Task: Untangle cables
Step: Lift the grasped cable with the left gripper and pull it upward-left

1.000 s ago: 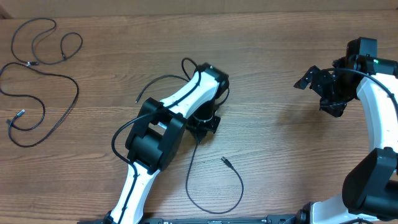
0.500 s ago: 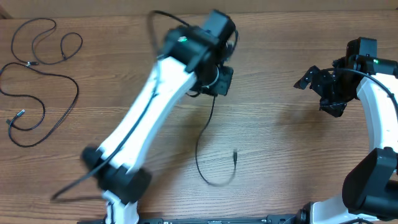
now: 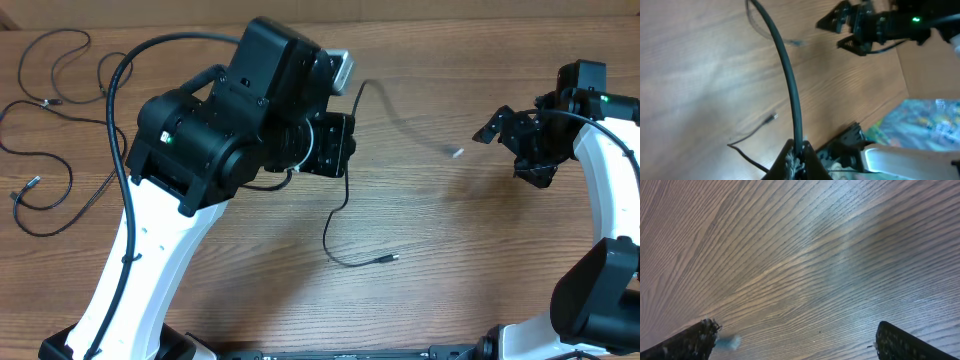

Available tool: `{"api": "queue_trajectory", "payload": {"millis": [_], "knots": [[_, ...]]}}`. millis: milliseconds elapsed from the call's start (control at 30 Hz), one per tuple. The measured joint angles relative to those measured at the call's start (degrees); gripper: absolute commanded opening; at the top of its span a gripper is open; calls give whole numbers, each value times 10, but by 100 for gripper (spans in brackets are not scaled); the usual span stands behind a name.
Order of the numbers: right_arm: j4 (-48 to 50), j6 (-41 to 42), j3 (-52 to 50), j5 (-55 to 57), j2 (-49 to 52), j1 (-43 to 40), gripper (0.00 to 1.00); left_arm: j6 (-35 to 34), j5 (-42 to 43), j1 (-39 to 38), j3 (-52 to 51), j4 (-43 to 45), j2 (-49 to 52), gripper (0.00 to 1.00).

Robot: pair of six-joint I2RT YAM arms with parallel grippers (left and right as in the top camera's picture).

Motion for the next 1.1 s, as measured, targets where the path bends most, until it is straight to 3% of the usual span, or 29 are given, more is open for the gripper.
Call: {"api": "queue_trajectory", "payload": {"millis": [133,433,733,800,967,1100], "knots": [[0,0,0,0,0,0,100,-73,-72,6,0,-85,0,4],[0,0,0,0,0,0,100,-199,-182,29,-51,-91,0,4],[0,0,0,0,0,0,100,-262,-196,177,-136,-91,0,4],[0,0,0,0,0,0,100,-241,-176,209,-145,-81,0,5],[0,0,0,0,0,0,100,-33,-14,260,-148,-55,0,4],[0,0,0,0,0,0,100,20,2,269,-148,-83,0,4]]}}
